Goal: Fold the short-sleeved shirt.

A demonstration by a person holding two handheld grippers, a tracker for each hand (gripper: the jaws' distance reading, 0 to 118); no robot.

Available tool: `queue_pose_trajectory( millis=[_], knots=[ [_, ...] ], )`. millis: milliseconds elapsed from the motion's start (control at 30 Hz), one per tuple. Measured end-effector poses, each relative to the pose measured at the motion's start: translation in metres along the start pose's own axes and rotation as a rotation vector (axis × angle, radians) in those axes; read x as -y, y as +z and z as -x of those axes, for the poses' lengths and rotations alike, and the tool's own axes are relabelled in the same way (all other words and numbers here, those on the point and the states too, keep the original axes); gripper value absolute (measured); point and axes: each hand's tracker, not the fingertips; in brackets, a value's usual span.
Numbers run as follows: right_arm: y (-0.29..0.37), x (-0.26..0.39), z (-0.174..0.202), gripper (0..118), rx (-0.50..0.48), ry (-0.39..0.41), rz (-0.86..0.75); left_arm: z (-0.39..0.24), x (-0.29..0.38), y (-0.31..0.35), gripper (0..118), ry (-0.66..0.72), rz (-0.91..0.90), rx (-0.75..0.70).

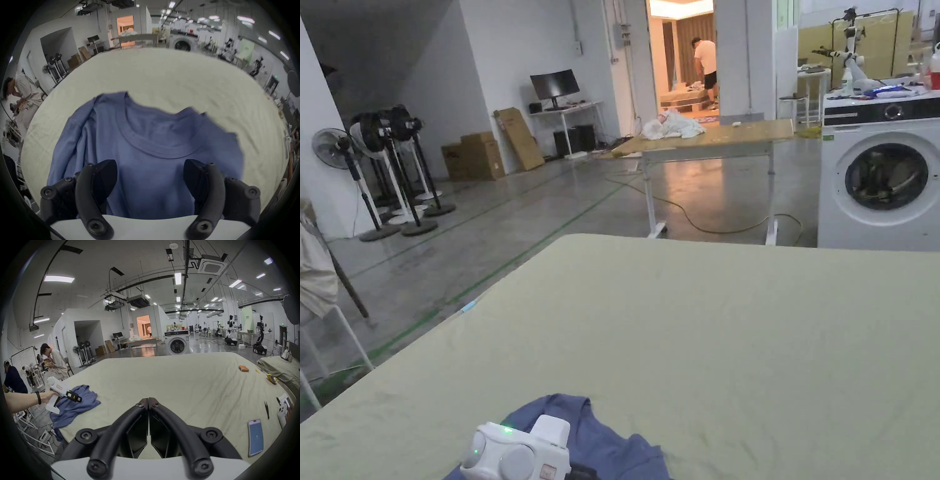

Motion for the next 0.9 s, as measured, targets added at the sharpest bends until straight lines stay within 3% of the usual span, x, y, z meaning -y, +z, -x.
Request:
queue_pose_trajectory(
  millis=[67,167,233,267,300,433,533,700,833,900],
  knots=[
    [-0.001,0.008,-0.006,0,0.032,-0.051,0.02,0.008,0.003,-0.004,76,0.073,-0.005,0.078],
    [-0.005,0.021,-0.015,0,0.05,-0.141,0.06,0.004,0.009,-0.001,71,0.059,-0.028,0.051],
    [-0.006,0.027,-0.02,0,0.055,-0.162,0.073,0.004,0.007,-0.001,53,0.051,-0.019,0.051],
    [-0.005,0.028,-0.021,0,0.059,-0.164,0.073,0.004,0.006,-0.002,38,0.052,-0.014,0.05],
    [-0.003,0.029,-0.021,0,0.065,-0.163,0.069,0.002,0.001,0.001,2,0.052,-0.009,0.049],
    [0.009,0.028,-0.024,0,0.066,-0.148,0.039,-0.01,0.005,-0.004,0,0.022,-0.008,0.014],
    [0.015,0.027,-0.027,0,0.077,-0.132,0.035,-0.004,0.0,0.005,0,0.085,-0.018,0.014],
    [0.025,0.03,-0.037,0,0.081,-0.16,0.008,0.019,-0.018,0.069,0,0.316,-0.27,0.102],
    [0.033,0.032,-0.041,0,0.098,-0.176,-0.007,0.019,-0.063,0.129,0,0.31,-0.45,0.089],
    [0.04,0.032,-0.042,0,0.117,-0.175,-0.021,0.008,-0.085,0.159,0,0.273,-0.529,0.149]
  ],
)
